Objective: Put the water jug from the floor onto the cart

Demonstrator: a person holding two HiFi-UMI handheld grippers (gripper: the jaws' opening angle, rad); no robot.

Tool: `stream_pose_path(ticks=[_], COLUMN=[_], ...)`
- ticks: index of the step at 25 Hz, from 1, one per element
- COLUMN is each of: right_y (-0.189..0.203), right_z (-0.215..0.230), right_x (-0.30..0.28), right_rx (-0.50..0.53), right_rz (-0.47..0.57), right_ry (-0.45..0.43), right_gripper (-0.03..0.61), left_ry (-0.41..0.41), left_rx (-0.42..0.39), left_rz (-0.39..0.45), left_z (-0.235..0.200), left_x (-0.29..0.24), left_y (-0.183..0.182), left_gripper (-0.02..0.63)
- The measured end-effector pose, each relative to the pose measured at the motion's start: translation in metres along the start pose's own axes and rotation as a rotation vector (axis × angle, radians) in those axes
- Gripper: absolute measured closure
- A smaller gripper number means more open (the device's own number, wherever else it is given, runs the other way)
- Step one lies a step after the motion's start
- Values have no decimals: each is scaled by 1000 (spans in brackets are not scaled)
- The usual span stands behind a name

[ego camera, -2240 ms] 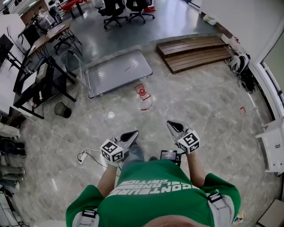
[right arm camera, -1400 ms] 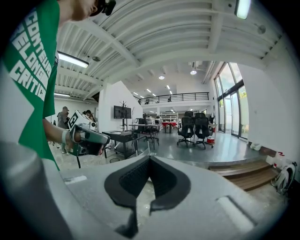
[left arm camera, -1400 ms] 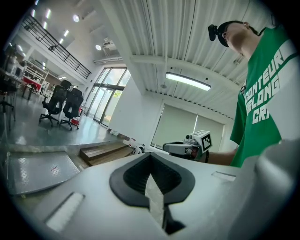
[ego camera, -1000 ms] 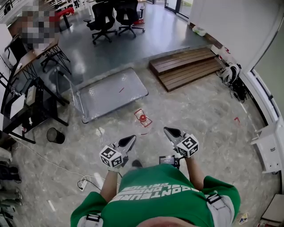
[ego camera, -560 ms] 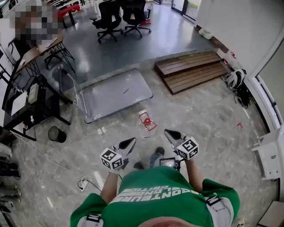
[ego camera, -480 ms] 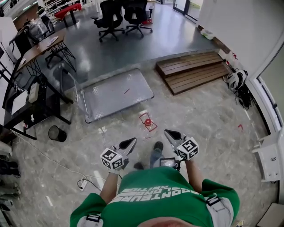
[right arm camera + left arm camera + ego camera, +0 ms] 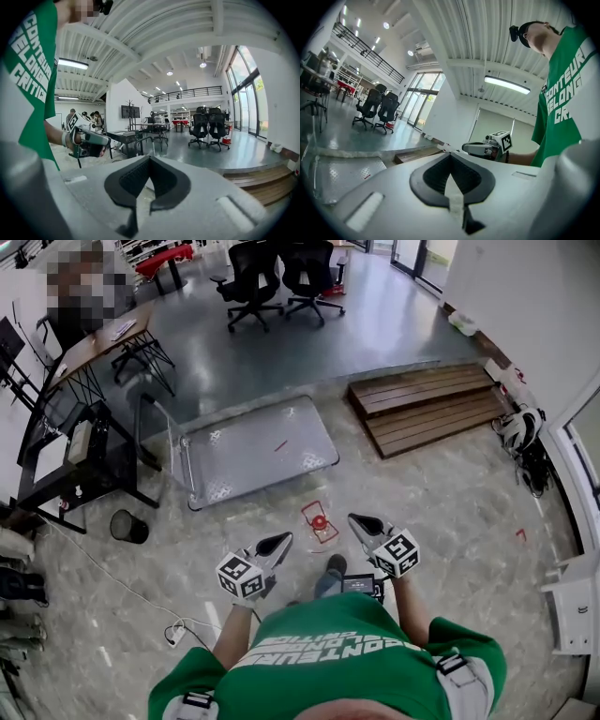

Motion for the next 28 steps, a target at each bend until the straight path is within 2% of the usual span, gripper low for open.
stream_pose_path(ticks=[9, 15, 22, 28], right_y=[-23, -19, -6, 7], right_z=[93, 137, 166, 167], right_x=[-15, -9, -10, -24], right_rx=[29, 12, -7, -14], right_rz=[10, -3, 5, -53], right_ry=[2, 0, -20, -49], right_gripper=[586, 586, 586, 586], left_ry=[12, -4, -65, -155], left_rx=[-47, -49, -59, -47], left_rz=[-8, -27, -43, -56], left_z=[-36, -43, -45, -57], left_x=[-85, -124, -135, -124], left_y=[-28, -32, -28, -19], left_gripper=[598, 598, 598, 598])
Point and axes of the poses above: the fingertips, and each gripper's own axes: x backward along the fingers, z to its right, y out of its underside, the point moved 6 cm from there along x, backward along the fingers, and after that the axes turned 5 degrees about -x, right-handed, at the moved point
